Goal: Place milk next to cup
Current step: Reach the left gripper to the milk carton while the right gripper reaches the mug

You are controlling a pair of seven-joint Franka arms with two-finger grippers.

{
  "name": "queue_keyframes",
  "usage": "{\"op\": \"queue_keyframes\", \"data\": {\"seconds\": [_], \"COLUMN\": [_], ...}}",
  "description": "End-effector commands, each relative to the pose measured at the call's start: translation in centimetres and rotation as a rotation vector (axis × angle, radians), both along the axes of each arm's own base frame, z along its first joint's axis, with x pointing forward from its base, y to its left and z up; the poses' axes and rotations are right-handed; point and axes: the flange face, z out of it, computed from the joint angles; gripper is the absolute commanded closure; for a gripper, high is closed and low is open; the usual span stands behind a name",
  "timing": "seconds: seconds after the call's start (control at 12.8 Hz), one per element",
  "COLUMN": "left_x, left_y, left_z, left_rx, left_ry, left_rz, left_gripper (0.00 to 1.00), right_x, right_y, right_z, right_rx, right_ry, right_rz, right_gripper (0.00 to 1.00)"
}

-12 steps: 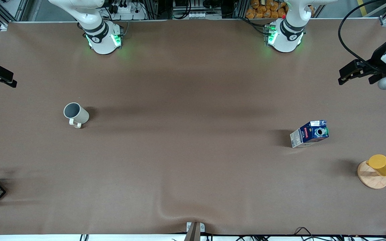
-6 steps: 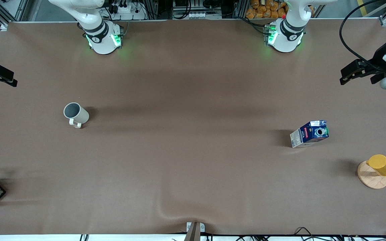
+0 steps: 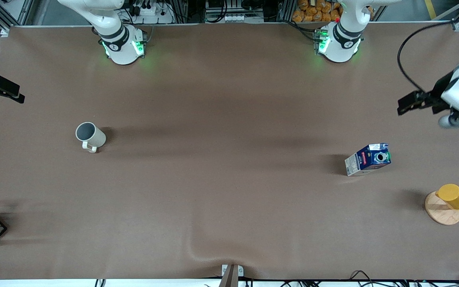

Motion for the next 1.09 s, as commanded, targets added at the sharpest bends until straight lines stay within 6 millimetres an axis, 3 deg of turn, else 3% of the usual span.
{"op": "queue_keyframes", "data": {"seconds": [0.0,0.23,0.47,0.62,1.01], "left_x": [2.5,3.2,2.8,2.2,1.9], "left_y": [0.3,0.8,0.9,1.4,2.2], "left_z": [-4.0,-9.1,-12.6,-14.8,-17.4], "left_rx": [0.032,0.031,0.030,0.030,0.027], "left_ry": [-0.004,-0.005,-0.003,0.006,0.020], "left_rz": [0.000,0.026,0.027,0.032,0.046], "left_gripper": [0.00,0.00,0.00,0.00,0.00], "right_x": [-0.5,0.1,0.4,0.1,-4.1], "right_y": [0.0,0.2,0.9,2.5,2.1], "right_z": [0.2,-3.2,-9.0,-13.1,-25.2], "right_rx": [0.017,0.020,0.013,0.013,0.016], "right_ry": [0.004,0.019,-0.042,-0.036,0.025], "right_rz": [-0.018,-0.001,0.016,0.042,0.034], "right_gripper": [0.00,0.00,0.00,0.00,0.00]}}
